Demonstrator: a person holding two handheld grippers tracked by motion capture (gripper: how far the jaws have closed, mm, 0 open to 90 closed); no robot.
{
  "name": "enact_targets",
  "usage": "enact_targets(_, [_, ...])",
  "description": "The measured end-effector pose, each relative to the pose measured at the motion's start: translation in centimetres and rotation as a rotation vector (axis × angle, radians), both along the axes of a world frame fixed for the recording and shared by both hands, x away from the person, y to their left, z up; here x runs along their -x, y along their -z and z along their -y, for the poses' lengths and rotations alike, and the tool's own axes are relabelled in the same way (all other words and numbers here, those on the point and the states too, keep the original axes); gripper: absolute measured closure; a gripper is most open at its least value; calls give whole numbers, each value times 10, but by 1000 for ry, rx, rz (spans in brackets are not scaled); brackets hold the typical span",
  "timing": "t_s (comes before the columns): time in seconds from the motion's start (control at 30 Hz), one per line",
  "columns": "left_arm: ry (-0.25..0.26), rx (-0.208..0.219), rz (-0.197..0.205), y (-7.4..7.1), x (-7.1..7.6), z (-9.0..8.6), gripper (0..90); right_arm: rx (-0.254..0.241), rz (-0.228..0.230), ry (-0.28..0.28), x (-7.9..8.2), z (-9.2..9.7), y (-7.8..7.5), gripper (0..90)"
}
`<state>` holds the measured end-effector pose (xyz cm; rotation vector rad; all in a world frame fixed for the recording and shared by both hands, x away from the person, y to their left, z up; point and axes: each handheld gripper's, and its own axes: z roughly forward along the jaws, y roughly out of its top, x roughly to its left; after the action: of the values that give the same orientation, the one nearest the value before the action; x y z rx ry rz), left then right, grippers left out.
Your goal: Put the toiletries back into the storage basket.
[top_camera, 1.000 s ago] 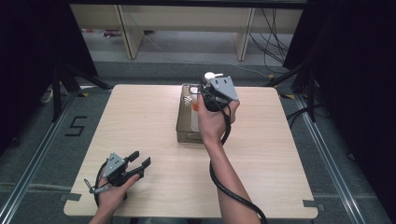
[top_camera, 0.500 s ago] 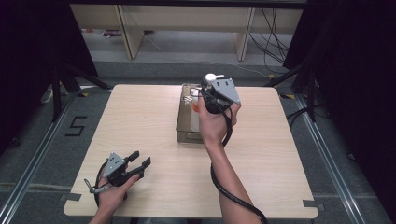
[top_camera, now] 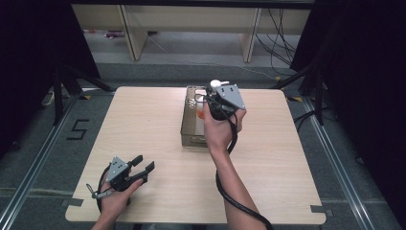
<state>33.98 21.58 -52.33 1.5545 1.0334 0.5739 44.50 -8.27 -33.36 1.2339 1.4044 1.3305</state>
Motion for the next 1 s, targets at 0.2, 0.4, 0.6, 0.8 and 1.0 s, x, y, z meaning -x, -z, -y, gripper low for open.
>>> enact_targets(0.2, [-1,-1,-2,0,0,0,404,-2,-15,0,-3,0,5,600])
enact_targets(0.4, [-4,-4,-6,0,1,0,403,3,-20,5,-4,0,11,599])
enact_targets(0.6, [-4,-6,-6,0,1,0,403,4,-41,2,-5,1,17,599])
enact_targets(0.8, [-3,-3,-7,0,0,0,403,21,-56,4,-7,2,25,599])
enact_targets(1.0, [-4,-3,-6,0,0,0,403,8,-76,4,-8,1,29,599])
